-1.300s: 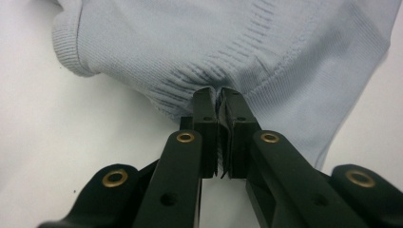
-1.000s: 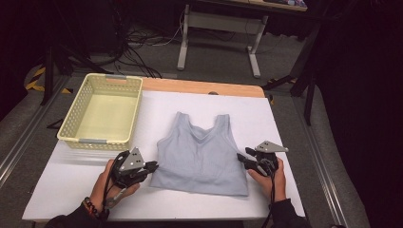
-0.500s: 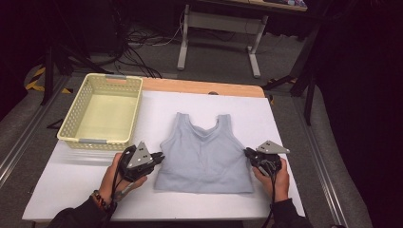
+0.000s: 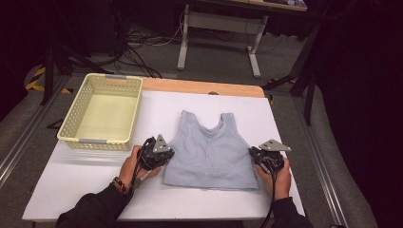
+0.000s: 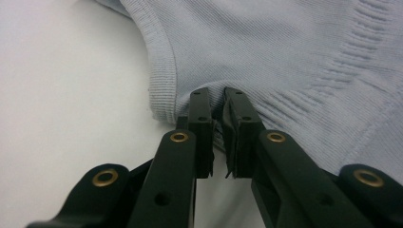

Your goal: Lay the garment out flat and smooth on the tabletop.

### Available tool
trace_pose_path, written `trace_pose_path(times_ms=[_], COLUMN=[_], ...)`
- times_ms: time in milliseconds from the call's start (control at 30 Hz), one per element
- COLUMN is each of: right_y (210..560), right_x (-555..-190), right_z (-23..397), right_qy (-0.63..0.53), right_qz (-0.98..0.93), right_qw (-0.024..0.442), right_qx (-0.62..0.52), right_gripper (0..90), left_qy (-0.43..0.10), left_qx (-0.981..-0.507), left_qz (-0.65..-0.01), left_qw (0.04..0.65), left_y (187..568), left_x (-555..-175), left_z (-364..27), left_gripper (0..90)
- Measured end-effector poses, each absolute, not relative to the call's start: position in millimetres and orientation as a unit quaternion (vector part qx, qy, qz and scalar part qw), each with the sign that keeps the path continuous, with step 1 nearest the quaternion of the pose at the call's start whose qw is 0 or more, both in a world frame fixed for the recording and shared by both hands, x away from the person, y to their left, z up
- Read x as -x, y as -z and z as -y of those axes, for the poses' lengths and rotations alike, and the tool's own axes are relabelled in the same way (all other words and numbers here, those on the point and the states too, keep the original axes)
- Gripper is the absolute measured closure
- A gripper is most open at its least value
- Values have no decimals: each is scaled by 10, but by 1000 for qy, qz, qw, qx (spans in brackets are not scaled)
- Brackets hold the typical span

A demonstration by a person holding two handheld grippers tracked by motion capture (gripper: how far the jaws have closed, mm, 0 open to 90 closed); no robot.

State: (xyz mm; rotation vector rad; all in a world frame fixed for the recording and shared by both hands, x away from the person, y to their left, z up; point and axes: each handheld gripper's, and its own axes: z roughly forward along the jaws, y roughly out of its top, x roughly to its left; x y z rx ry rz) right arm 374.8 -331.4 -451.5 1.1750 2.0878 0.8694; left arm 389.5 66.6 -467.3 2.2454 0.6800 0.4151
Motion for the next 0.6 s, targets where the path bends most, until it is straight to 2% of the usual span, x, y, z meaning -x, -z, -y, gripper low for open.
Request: trace_pose_path(times_ms=[100,133,300,400,433,467,600], right_y=[4509,4503,4423,4367,4337,4288,4255], right_x=[-3740,-3727,-3654,-3611,-3589,-3538,-3431], right_z=[3313,3329,3392,3391,3380,3342,3270], right_qy=[-331,-338,-366,-380,-385,-393,-390], right_qz=[-782,-775,-757,-753,-755,-759,-771], right_qw=[294,296,310,313,313,314,313], right_qx=[-439,-443,-445,-437,-429,-413,-394], right_gripper=[790,727,658,711,743,809,860], left_qy=[-162,-171,-193,-200,-194,-189,-184], left_qx=[-874,-872,-861,-856,-856,-857,-862], left_qz=[-266,-262,-244,-239,-226,-220,-204], left_qw=[373,377,402,412,422,427,425], left_y=[4672,4647,4500,4437,4391,4380,4381], left_x=[-3895,-3883,-3790,-3732,-3663,-3630,-3424], left_z=[-669,-675,-731,-750,-765,-770,-783], left_gripper=[824,823,810,751,751,709,595])
